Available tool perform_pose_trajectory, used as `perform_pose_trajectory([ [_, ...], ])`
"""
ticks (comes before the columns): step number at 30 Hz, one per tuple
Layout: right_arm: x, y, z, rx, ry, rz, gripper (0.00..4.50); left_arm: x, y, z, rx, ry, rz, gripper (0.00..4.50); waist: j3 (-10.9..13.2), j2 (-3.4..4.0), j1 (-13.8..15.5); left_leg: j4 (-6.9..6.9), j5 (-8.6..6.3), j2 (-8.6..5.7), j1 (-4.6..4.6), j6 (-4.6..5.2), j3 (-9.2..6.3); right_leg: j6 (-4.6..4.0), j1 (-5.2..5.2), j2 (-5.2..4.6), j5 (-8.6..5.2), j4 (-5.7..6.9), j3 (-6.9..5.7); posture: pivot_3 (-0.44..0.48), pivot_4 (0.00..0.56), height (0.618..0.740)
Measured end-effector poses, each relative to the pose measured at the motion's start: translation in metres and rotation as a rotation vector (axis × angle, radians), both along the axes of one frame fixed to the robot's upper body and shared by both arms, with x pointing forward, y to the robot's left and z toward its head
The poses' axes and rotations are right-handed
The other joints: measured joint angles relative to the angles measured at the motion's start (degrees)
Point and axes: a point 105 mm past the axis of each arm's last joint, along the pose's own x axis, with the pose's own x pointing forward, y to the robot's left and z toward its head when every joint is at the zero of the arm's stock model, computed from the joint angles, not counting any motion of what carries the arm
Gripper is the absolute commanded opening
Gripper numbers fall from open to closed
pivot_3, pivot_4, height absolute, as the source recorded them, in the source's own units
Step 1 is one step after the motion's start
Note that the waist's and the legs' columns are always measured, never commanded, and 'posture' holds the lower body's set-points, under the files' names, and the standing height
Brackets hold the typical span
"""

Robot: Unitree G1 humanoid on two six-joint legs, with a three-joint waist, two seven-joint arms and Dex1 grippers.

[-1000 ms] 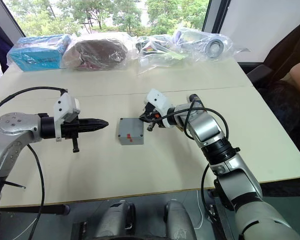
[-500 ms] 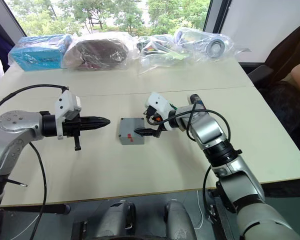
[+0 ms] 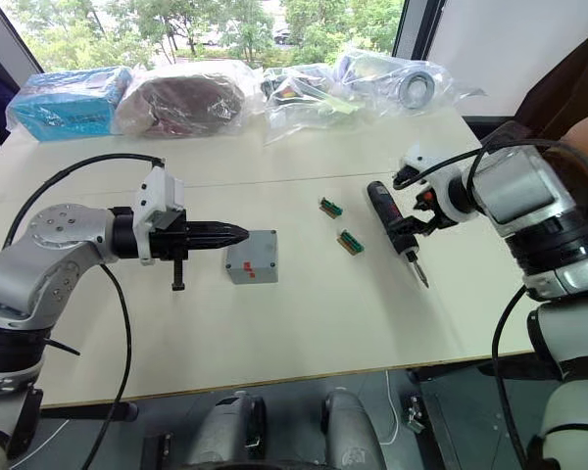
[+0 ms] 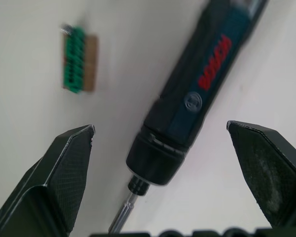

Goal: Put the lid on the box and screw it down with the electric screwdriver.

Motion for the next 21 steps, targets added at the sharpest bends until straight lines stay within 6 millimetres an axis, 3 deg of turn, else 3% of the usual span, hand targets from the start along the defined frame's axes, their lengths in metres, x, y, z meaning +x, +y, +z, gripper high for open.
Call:
perform_pose_trajectory([
  [3, 0.007, 0.004, 0.006, 0.008, 0.029, -0.022, 4.47, -0.002, -0.004, -0.002, 0.003, -0.004, -0.02, 0.0, 0.0, -0.01, 0.0, 0.03, 0.0, -0.01, -0.01, 0.0, 0.02, 0.0, 0.01, -0.01, 0.01, -0.03, 0.01, 0.0, 0.15, 0.74],
  [8, 0.014, 0.011, -0.019, -0.01, 0.142, -0.063, 4.47, -0.002, -0.005, -0.001, 0.001, -0.012, -0.021, 0.0, 0.0, -0.01, 0.3, 0.05, 0.0, -0.02, -0.03, -0.01, 0.01, 0.01, 0.02, -0.03, 0.01, -0.02, -0.01, 0.0, 0.15, 0.74],
  [16, 0.024, 0.005, -0.047, -0.124, 0.196, -0.131, 4.47, -0.005, -0.009, 0.001, -0.002, -0.048, -0.006, 0.0, 0.0, -0.02, 0.1, 0.05, 0.01, -0.02, 0.0, -0.01, 0.0, 0.01, 0.04, -0.03, 0.02, 0.02, -0.01, 0.0, 0.15, 0.74],
  [20, 0.028, 0.005, -0.049, -0.134, 0.189, -0.137, 4.47, -0.005, -0.008, -0.002, -0.001, -0.047, 0.019, 0.0, 0.0, -0.05, 0.1, 0.07, 0.01, -0.02, 0.06, -0.02, 0.0, -0.02, 0.13, -0.04, 0.04, 0.02, -0.02, 0.0, 0.15, 0.74],
  [21, 0.029, 0.005, -0.05, -0.136, 0.186, -0.143, 4.01, -0.005, -0.007, -0.003, -0.001, -0.048, 0.023, 0.0, 0.0, -0.06, 0.0, 0.07, 0.02, -0.02, 0.08, -0.03, 0.0, -0.02, 0.14, -0.04, 0.04, 0.02, -0.02, 0.0, 0.15, 0.74],
])
